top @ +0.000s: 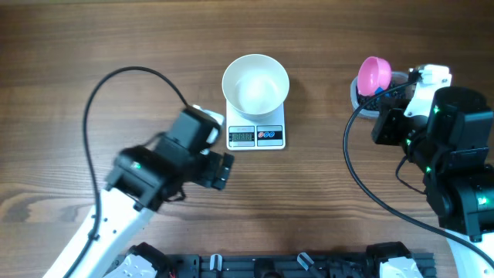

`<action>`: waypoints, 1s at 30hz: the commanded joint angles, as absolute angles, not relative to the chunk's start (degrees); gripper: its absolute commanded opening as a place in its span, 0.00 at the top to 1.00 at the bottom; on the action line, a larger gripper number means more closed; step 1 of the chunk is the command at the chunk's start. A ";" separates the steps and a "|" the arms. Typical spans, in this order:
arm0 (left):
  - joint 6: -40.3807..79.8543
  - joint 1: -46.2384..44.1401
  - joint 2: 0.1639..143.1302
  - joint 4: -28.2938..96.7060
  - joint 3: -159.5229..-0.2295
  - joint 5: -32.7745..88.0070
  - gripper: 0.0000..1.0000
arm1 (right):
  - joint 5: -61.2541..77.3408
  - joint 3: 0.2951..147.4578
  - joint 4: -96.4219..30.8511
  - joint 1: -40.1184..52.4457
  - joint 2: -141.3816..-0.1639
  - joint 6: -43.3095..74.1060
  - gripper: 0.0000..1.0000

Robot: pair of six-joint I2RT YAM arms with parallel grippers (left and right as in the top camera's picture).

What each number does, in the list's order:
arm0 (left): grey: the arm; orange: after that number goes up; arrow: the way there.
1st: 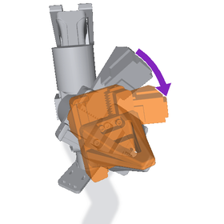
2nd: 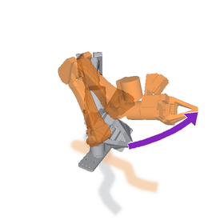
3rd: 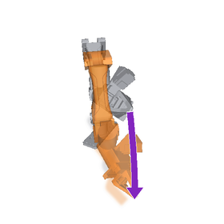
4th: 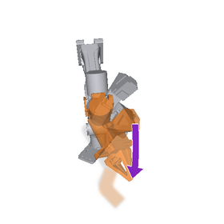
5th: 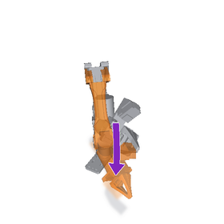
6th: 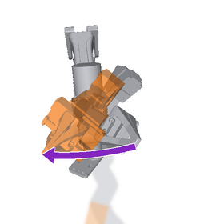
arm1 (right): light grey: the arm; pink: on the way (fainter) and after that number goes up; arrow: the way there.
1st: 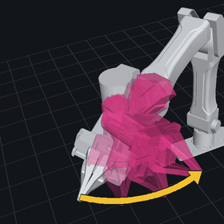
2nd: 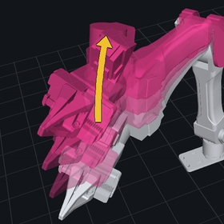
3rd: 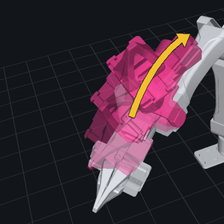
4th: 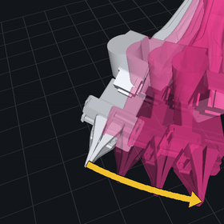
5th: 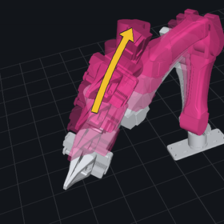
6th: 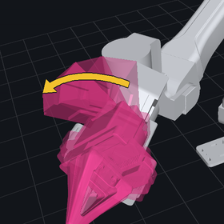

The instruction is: Scoop item into bowl and weigh 150g on scale

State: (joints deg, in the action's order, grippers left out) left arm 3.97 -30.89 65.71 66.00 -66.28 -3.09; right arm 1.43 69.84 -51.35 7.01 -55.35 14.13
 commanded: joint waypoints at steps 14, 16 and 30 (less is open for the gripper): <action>-16.10 -14.87 64.66 67.20 -70.67 18.76 0.00 | 1.93 70.65 -53.21 6.72 -55.40 10.44 0.96; -16.10 -14.87 64.66 67.53 -70.67 18.61 0.00 | 1.93 70.65 -53.12 6.72 -55.40 10.44 0.96; -26.83 -13.85 64.16 69.69 -72.36 14.48 0.00 | 1.96 70.65 -53.21 6.72 -55.40 10.46 0.96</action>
